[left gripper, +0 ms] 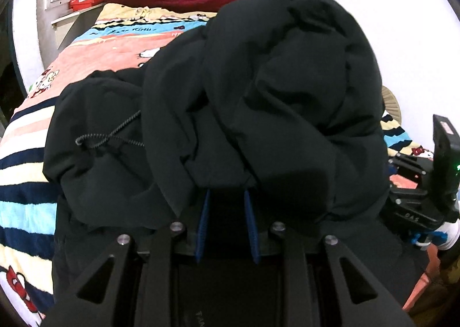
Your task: Fold large clothes
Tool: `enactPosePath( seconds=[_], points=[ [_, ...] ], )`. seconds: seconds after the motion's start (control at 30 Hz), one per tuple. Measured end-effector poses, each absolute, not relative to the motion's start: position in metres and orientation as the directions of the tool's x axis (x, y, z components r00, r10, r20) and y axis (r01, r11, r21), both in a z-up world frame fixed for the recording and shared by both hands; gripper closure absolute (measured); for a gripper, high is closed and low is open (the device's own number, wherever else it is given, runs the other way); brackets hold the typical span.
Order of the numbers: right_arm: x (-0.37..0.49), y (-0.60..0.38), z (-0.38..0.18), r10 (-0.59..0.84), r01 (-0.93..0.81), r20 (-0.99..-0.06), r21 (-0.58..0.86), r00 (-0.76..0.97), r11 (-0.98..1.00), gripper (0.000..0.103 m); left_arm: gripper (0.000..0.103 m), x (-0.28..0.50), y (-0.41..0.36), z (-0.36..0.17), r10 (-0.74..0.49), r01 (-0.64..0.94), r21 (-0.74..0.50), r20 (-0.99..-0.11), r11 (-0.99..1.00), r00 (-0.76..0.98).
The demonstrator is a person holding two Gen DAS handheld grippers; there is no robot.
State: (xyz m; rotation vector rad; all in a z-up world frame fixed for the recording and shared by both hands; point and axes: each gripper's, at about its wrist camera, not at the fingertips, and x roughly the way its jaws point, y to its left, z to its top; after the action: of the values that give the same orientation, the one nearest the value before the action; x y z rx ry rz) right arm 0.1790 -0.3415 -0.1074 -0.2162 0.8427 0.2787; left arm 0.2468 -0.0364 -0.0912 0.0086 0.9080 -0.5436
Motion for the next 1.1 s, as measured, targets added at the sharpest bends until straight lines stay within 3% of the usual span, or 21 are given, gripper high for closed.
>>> enactPosePath(
  seconds=[0.17, 0.73, 0.8, 0.93, 1.1],
  points=[
    [0.173, -0.347, -0.107, 0.160, -0.320, -0.760, -0.066, 0.630, 0.945, 0.053, 0.080, 0.243, -0.039, -0.099, -0.416, 0.442, -0.192, -0.763, 0.876, 0.494],
    [0.155, -0.372, -0.092, 0.166, -0.292, -0.757, -0.035, 0.631, 0.956, 0.050, 0.079, 0.242, -0.039, -0.099, -0.408, 0.425, -0.197, -0.769, 0.884, 0.493],
    [0.154, -0.376, -0.088, 0.168, -0.288, -0.753, -0.030, 0.637, 0.957, 0.047, 0.077, 0.242, -0.036, -0.097, -0.419, 0.423, -0.212, -0.765, 0.881, 0.489],
    [0.153, -0.381, -0.083, 0.170, -0.280, -0.744, -0.025, 0.646, 0.960, 0.042, 0.063, 0.239, -0.031, -0.093, -0.436, 0.423, -0.231, -0.755, 0.876, 0.490],
    [0.149, -0.388, -0.082, 0.170, -0.273, -0.741, -0.018, 0.650, 0.962, 0.035, 0.059, 0.235, -0.026, -0.094, -0.437, 0.424, -0.234, -0.758, 0.875, 0.484]
  ],
)
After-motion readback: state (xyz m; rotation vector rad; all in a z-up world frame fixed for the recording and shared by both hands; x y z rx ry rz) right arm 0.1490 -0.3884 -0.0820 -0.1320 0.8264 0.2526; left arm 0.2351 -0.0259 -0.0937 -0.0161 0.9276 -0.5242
